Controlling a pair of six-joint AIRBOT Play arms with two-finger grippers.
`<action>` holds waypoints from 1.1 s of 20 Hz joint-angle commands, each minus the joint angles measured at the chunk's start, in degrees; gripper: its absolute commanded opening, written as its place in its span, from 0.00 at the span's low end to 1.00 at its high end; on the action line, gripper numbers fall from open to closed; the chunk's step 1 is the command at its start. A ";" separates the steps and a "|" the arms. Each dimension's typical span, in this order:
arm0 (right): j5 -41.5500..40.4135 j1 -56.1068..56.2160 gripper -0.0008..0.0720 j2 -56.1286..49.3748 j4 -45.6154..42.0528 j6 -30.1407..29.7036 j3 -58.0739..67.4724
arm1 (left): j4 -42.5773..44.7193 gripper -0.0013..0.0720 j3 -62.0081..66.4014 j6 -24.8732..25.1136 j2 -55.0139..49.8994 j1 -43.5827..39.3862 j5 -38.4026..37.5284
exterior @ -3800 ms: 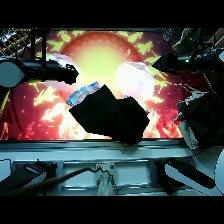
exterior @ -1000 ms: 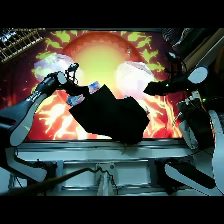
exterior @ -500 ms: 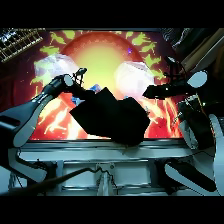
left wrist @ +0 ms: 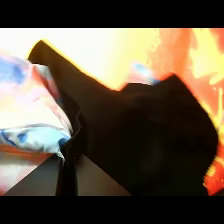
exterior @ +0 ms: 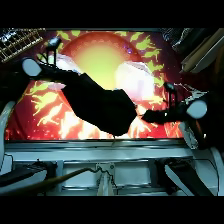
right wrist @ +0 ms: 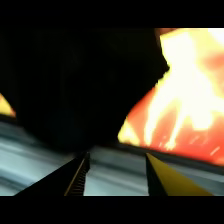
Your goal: Fold the clothes and pants, and hang the long-sleeved shirts on hangers.
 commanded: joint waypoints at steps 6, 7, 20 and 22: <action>-27.52 18.12 0.75 8.79 19.91 16.74 -22.99 | 7.82 0.05 -0.11 -3.93 9.11 0.26 -7.80; -32.57 20.81 0.75 7.10 22.34 18.82 -23.93 | 7.91 0.05 -0.11 -4.13 9.18 0.26 -9.14; -58.10 32.17 0.21 -23.71 28.48 26.93 -11.28 | 13.60 0.05 -0.13 -6.03 10.91 0.00 -13.07; -56.24 30.67 0.09 -23.17 27.87 25.16 -8.72 | 13.64 0.05 -0.13 -5.99 10.97 0.17 -13.03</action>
